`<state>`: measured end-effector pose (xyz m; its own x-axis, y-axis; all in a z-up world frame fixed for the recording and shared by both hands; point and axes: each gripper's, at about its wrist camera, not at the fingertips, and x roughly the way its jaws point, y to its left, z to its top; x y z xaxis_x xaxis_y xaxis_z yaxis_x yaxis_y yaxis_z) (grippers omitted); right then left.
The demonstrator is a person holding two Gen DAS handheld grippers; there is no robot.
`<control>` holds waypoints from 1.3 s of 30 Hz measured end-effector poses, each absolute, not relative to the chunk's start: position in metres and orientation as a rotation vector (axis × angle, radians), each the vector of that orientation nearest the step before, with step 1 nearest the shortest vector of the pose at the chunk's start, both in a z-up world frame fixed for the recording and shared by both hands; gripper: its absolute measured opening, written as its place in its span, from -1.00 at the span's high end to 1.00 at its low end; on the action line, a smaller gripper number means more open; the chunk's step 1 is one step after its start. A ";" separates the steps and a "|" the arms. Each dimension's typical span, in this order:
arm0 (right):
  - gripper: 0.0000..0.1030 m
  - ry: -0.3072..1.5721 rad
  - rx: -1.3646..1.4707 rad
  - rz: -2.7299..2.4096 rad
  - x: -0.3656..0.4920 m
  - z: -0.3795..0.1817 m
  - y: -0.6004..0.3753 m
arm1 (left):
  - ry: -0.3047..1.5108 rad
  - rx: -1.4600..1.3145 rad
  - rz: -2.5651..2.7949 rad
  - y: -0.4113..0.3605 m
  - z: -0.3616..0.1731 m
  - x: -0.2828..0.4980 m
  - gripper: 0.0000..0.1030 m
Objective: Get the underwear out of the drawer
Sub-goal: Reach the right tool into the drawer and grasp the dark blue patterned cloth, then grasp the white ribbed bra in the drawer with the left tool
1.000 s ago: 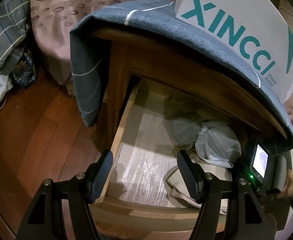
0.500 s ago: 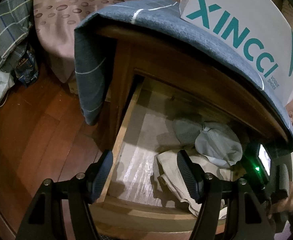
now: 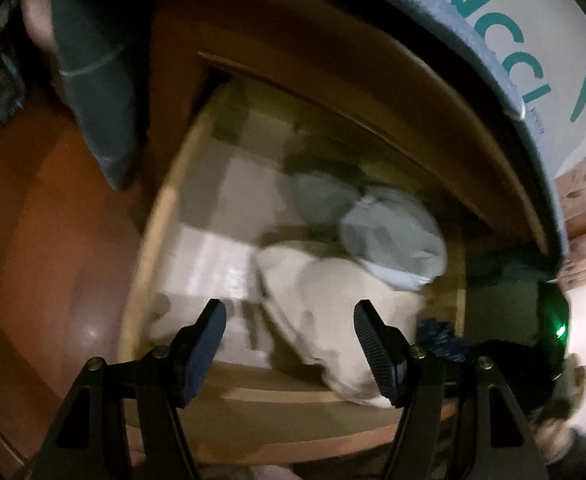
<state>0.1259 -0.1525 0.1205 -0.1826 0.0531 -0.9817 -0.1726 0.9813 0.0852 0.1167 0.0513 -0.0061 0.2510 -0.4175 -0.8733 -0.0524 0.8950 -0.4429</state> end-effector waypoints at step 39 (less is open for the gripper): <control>0.38 1.572 0.273 0.245 0.132 0.129 -0.180 | 1.683 -0.739 -0.174 0.000 -0.091 0.162 0.37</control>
<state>0.1320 -0.1797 0.1293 -0.0136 0.3234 -0.9462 0.0205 0.9461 0.3231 0.1622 -0.0002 -0.0911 -0.0683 -0.5550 -0.8290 -0.3733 0.7848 -0.4946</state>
